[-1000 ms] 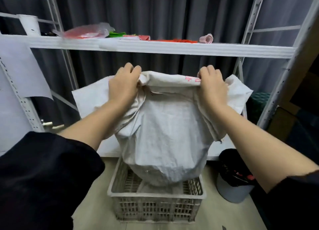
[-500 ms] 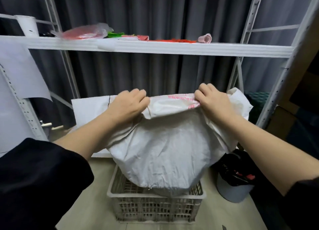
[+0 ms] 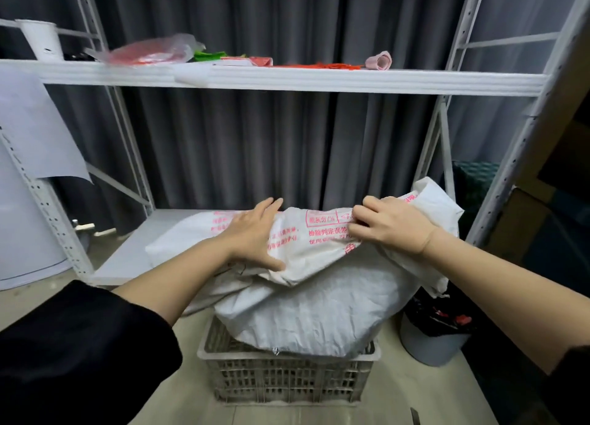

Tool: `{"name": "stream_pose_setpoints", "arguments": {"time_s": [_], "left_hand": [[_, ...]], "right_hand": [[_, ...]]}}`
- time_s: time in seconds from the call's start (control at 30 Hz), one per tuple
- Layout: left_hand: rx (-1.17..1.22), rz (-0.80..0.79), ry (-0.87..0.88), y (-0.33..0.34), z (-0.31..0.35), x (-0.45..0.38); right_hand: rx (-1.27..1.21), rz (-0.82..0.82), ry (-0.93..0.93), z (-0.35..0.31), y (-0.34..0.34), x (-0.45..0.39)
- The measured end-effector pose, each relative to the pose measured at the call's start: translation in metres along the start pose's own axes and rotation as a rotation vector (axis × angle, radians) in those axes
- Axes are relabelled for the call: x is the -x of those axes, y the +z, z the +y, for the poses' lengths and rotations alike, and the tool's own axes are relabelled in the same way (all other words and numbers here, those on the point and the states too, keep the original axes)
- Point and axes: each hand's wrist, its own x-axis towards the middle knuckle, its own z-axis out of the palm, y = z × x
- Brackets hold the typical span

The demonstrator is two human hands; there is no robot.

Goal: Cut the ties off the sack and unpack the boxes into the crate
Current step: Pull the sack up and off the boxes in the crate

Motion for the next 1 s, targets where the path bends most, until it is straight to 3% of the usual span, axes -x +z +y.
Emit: {"name": "stream_pose_setpoints", "arguments": {"time_s": [0.1, 0.23, 0.37, 0.43, 0.57, 0.7, 0.77, 0.9, 1.0], "left_hand": [[-0.115, -0.080, -0.139, 0.020, 0.004, -0.012], [-0.166, 0.037, -0.238, 0.055, 0.016, -0.019], [-0.111, 0.109, -0.244, 0.074, 0.015, -0.018], [-0.124, 0.146, -0.234, 0.077, 0.014, -0.018], [-0.146, 0.350, -0.150, 0.069, 0.010, -0.020], [-0.375, 0.529, 0.028, 0.051, 0.009, -0.019], [-0.440, 0.600, 0.102, 0.044, 0.012, -0.018], [-0.475, 0.633, 0.215, 0.041, 0.012, -0.019], [-0.410, 0.490, 0.207, 0.036, 0.008, -0.010]], "right_hand": [[-0.021, -0.002, -0.085, -0.013, -0.009, 0.000], [-0.110, -0.041, -0.138, -0.032, -0.018, 0.003], [-0.319, -0.260, -0.174, -0.052, -0.026, 0.022], [-0.405, -0.325, -0.056, -0.062, -0.026, 0.026], [-0.372, -0.325, 0.463, -0.059, -0.020, 0.008], [-0.365, -0.856, 0.730, -0.042, -0.011, -0.003], [-0.438, -0.998, 0.854, -0.045, 0.001, -0.001], [-0.383, -0.973, 0.892, -0.064, 0.016, 0.007], [-0.309, -0.837, 0.839, -0.056, 0.018, 0.009]]}}
